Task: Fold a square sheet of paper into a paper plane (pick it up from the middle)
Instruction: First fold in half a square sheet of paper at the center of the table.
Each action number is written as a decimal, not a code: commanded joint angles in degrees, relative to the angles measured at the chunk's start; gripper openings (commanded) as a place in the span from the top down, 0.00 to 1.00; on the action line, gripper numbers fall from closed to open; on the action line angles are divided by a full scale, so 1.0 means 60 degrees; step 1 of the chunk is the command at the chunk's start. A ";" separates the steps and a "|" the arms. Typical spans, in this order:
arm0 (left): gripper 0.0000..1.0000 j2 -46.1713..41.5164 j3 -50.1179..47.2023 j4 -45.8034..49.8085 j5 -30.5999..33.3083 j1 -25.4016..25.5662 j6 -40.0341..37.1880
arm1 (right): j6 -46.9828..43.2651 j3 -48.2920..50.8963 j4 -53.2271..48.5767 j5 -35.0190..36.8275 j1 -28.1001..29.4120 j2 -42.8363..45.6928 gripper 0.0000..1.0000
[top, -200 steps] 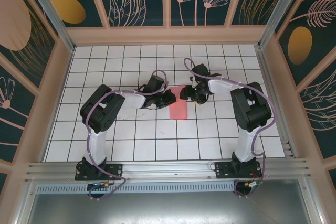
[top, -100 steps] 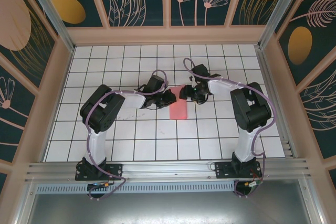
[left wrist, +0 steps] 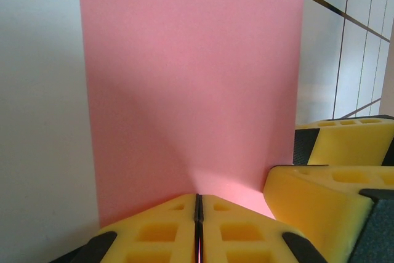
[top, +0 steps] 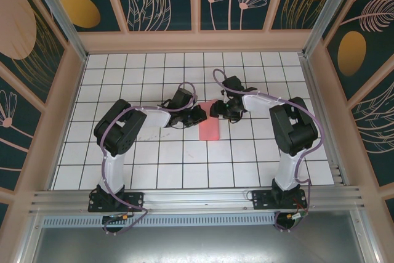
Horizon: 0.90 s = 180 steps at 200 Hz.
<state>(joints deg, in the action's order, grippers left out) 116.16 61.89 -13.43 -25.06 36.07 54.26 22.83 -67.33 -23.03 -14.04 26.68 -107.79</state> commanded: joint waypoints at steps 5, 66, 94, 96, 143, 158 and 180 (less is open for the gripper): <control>0.89 0.0185 0.0254 0.0011 -0.0069 0.0030 -0.0145 | -0.0011 -0.0394 -0.0799 0.0928 0.0184 -0.0280 0.34; 0.84 -0.1513 -0.0192 0.0235 0.1172 0.0025 -0.0073 | 0.0035 -0.0247 -0.0682 0.0920 0.0183 -0.0366 0.35; 0.83 -0.1919 -0.0421 0.0541 0.2058 0.0024 0.0158 | 0.0064 -0.0190 -0.0688 0.1033 0.0187 -0.0401 0.35; 0.83 -0.1933 -0.0447 0.0551 0.2105 0.0030 0.0182 | 0.0063 -0.0197 -0.0689 0.1036 0.0184 -0.0400 0.35; 0.83 -0.1779 -0.0460 0.0509 0.2065 0.0023 0.0257 | 0.0027 -0.0233 -0.0835 0.1235 0.0170 -0.0460 0.38; 0.83 -0.1659 -0.0434 0.0392 0.1822 0.0036 0.0244 | 0.0004 -0.0230 -0.0838 0.1242 0.0176 -0.0466 0.38; 0.83 -0.1519 -0.0398 0.0348 0.1701 0.0025 0.0272 | 0.0062 -0.0210 -0.0836 0.1271 0.0154 -0.0501 0.38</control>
<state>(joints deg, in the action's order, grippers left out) 105.62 59.24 -11.31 -13.65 36.07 55.20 22.87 -68.27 -24.47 -9.78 27.77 -108.55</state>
